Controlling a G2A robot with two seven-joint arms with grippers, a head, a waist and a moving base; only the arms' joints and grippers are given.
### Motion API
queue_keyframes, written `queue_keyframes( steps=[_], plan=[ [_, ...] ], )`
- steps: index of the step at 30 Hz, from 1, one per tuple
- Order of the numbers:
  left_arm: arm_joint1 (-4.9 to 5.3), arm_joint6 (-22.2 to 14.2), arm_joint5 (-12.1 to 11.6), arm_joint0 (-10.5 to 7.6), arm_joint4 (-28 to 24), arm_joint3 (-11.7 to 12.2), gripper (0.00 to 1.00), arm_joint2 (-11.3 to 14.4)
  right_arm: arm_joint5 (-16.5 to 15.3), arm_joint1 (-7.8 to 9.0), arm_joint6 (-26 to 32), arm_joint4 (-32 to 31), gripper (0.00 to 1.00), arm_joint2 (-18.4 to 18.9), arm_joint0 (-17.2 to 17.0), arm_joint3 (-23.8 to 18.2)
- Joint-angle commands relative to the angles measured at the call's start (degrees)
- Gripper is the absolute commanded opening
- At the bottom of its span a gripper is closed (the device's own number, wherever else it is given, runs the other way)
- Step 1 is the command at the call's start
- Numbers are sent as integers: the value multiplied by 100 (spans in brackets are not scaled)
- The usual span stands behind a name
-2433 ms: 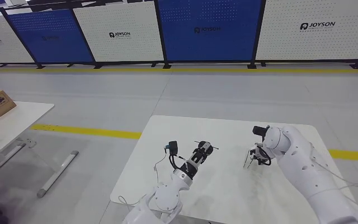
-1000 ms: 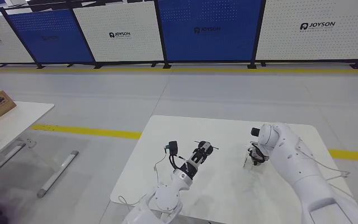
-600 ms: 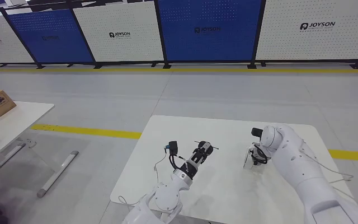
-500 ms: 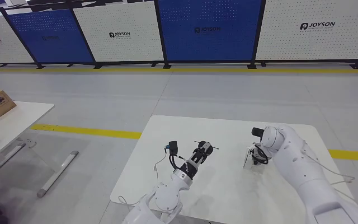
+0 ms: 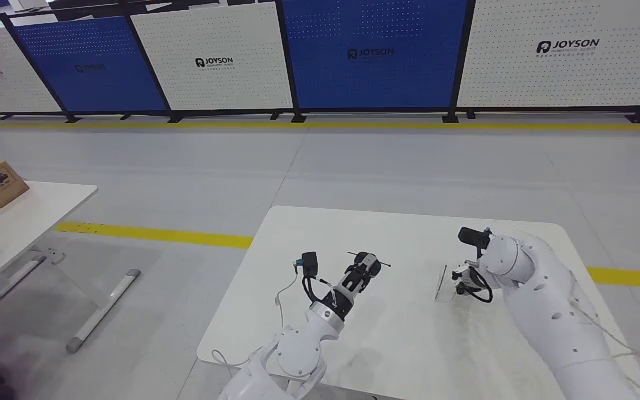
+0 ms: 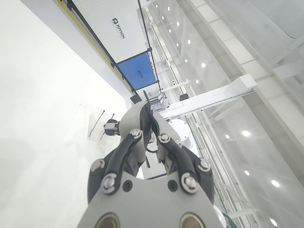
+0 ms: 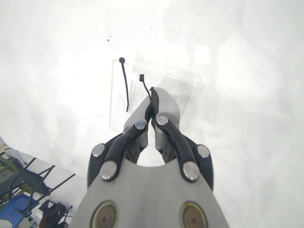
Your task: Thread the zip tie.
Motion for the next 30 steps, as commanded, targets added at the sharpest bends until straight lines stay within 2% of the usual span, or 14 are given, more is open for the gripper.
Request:
queue_keyframes(
  steps=[1,4,8,20,23,27,30],
  plan=[
    [0,0,0,0,0,0,0,0,-5,112,7,-46,0,262,-296,-518],
    [0,0,0,0,0,0,0,0,-53,238,-46,-79,0,587,-679,-1117],
    [0,0,0,0,0,0,0,0,-228,337,-345,-177,0,834,-1060,-1663],
    [0,0,0,0,0,0,0,0,-239,342,-372,-190,0,847,-1082,-1694],
    [0,0,0,0,0,0,0,0,-442,363,-611,-5,0,954,-1279,-1797],
    [0,0,0,0,0,0,0,0,-857,474,-709,350,0,1429,-1703,-2283],
    [0,0,0,0,0,0,0,0,-1060,573,-944,504,0,1873,-2268,-3043]
  ],
)
